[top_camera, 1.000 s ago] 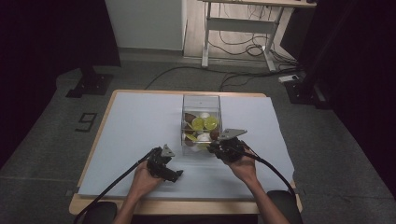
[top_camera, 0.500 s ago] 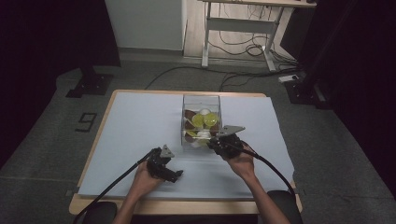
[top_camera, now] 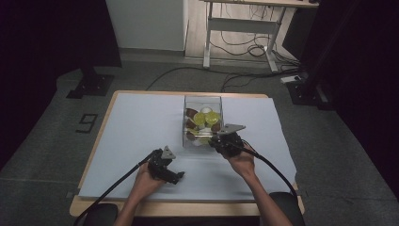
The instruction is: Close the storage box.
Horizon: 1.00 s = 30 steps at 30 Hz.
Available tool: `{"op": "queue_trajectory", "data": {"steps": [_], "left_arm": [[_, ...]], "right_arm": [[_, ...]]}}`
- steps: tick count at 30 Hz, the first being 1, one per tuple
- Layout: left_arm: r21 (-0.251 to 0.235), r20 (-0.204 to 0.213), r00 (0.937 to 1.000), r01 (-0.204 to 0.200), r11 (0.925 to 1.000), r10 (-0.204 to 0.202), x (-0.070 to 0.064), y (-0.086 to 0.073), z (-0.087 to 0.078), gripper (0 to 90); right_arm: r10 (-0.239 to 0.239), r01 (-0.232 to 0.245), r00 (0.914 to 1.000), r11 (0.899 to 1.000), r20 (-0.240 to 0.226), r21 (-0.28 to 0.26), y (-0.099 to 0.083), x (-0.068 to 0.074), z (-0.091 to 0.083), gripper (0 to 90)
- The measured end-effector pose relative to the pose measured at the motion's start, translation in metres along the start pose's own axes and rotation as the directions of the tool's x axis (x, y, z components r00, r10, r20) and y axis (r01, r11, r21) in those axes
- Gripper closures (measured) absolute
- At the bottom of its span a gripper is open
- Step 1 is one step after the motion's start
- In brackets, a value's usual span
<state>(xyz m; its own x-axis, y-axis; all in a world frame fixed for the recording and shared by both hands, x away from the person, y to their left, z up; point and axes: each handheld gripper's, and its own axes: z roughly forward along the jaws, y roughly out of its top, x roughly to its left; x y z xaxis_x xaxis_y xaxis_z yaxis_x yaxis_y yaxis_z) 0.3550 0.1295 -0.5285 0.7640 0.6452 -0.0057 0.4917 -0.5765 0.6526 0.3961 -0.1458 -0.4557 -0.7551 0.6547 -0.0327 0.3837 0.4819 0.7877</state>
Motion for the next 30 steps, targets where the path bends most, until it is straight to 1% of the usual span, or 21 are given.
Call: {"op": "queue_trajectory", "data": {"steps": [8,12,17,21,23,30], "left_arm": [[0.000,0.000,1.0000,0.000,1.0000,0.000,0.000,0.000,0.000,0.0],[-0.002,-0.001,1.0000,0.002,1.0000,-0.002,0.000,0.000,0.000,0.0],[-0.002,-0.001,1.0000,0.001,1.0000,-0.001,0.000,0.000,0.000,0.0],[-0.002,-0.001,1.0000,0.001,1.0000,-0.001,0.000,0.000,0.000,0.0],[-0.002,-0.001,1.0000,0.001,1.0000,-0.001,0.000,0.000,0.000,0.0],[-0.001,0.000,1.0000,-0.001,1.0000,0.001,0.000,0.000,0.000,0.0]], "right_arm": [[0.013,-0.012,0.9997,1.000,0.022,-0.008,0.003,-0.004,0.005,79.4],[0.012,-0.011,0.9992,1.000,0.038,-0.012,0.004,-0.006,0.008,79.4],[0.017,-0.016,0.9990,1.000,0.042,-0.014,0.006,-0.008,0.010,79.5],[0.024,-0.023,0.9981,1.000,0.057,-0.015,0.007,-0.009,0.012,80.1],[0.030,-0.029,0.9980,0.999,0.056,-0.015,0.007,-0.009,0.012,80.1],[0.031,-0.030,0.9973,0.999,0.067,-0.016,0.007,-0.010,0.014,81.3]]}}
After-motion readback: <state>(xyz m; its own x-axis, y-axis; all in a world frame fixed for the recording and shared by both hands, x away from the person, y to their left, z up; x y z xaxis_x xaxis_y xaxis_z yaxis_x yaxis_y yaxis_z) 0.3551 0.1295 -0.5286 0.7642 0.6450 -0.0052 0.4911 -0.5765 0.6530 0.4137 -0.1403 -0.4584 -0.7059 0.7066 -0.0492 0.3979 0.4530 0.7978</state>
